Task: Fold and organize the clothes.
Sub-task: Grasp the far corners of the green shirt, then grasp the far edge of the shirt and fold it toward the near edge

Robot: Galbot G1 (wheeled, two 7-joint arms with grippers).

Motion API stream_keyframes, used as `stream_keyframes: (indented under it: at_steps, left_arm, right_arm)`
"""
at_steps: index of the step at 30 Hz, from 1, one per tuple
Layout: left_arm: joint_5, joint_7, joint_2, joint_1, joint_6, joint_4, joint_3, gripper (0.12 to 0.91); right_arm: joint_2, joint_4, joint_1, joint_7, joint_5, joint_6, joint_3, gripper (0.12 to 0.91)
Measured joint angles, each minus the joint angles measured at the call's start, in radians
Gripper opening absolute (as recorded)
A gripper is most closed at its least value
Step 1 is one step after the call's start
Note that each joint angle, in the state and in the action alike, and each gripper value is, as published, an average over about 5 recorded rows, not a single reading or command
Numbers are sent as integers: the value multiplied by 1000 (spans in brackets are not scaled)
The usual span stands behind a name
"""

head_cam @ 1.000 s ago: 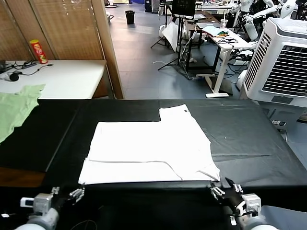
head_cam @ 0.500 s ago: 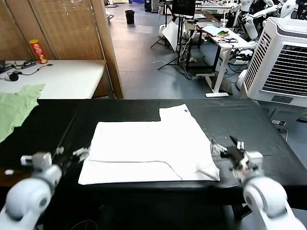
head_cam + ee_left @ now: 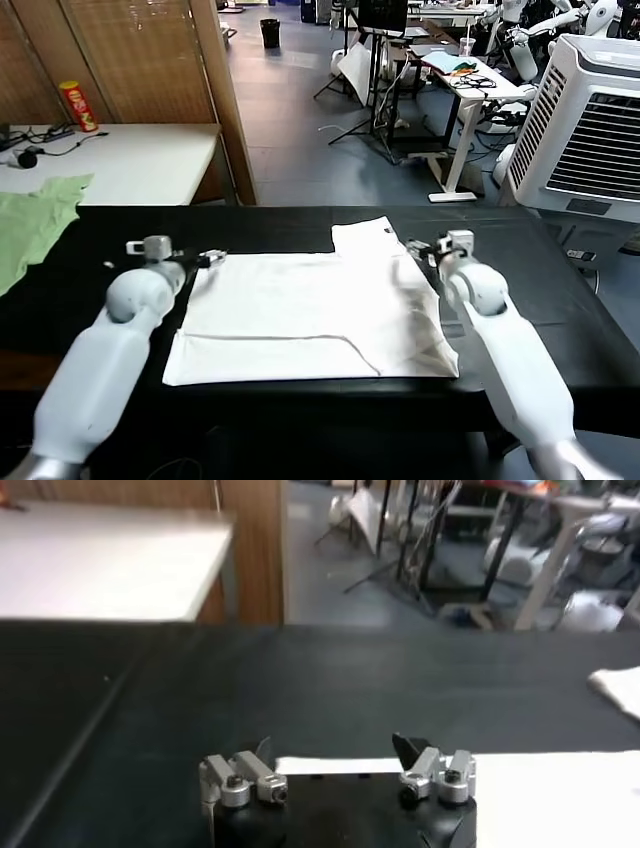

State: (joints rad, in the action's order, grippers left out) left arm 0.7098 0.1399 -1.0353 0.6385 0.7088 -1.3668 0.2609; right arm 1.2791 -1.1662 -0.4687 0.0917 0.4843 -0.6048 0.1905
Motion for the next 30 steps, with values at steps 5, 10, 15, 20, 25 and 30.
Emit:
stream_keyframes:
  at_steps: [5, 10, 15, 20, 25, 30]
  left_arm:
    - [1, -6, -5, -20, -4, 40, -7, 798]
    - [14, -15, -18, -34, -10, 70, -6, 735]
    - [10, -25, -21, -34, -14, 77, -5, 496]
    - [-6, -28, -24, -33, -14, 86, -5, 223]
    - [-19, -30, -29, -34, -19, 92, -4, 128]
    - [-24, -33, -30, -31, -29, 82, 7, 127]
  right_arm:
    - [32, 83, 33, -4, -32, 8, -11, 798]
    - [46, 119, 38, -4, -40, 8, -10, 760]
    - [51, 124, 32, -11, -45, 11, -8, 531]
    - [55, 127, 26, -24, -53, 18, -5, 281]
    - [52, 117, 16, -39, -57, 48, 5, 129]
    - [35, 79, -4, -51, -59, 84, 24, 122]
